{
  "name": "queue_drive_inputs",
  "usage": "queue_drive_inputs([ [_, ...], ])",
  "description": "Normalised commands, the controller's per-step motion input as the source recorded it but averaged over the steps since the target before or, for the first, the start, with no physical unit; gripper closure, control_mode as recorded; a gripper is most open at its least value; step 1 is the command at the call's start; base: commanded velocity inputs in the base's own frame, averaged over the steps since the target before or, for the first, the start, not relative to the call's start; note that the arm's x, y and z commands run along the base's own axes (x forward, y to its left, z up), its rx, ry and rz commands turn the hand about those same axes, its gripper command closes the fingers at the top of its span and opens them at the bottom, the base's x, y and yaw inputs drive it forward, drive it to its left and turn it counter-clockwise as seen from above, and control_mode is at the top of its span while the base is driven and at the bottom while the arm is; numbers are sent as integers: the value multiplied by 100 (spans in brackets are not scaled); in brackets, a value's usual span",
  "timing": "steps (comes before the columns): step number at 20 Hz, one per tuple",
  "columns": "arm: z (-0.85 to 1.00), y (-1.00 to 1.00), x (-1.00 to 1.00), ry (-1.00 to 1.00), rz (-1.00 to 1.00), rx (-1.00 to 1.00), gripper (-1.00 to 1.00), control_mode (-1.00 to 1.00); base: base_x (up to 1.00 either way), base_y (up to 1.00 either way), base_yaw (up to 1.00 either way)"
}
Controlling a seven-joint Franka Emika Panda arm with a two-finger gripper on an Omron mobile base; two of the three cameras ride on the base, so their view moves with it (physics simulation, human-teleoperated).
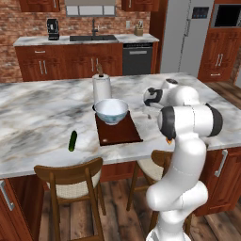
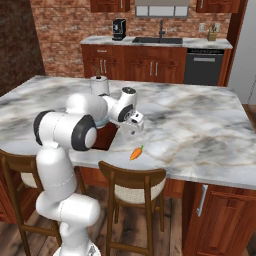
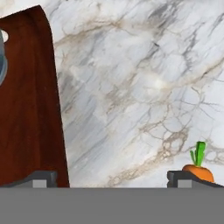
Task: Place the two vegetables and bowl onto the tray for setting up a vegetable dip station.
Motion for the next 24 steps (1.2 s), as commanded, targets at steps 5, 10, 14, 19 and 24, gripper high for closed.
queue_drive_inputs([
  [5, -21, -16, -6, 2, 6, 0, -100, -100, 0, 0, 0],
  [10, -13, -14, -1, 12, 0, -1, -100, -100, 0, 0, 0],
  [14, -8, -11, 2, 25, -1, -4, -100, -100, 0, 0, 0],
  [19, -3, -13, 0, 24, -1, -4, -100, -100, 0, 0, 0],
  [24, -3, -18, -8, 18, 0, -1, -100, -100, 0, 0, 0],
])
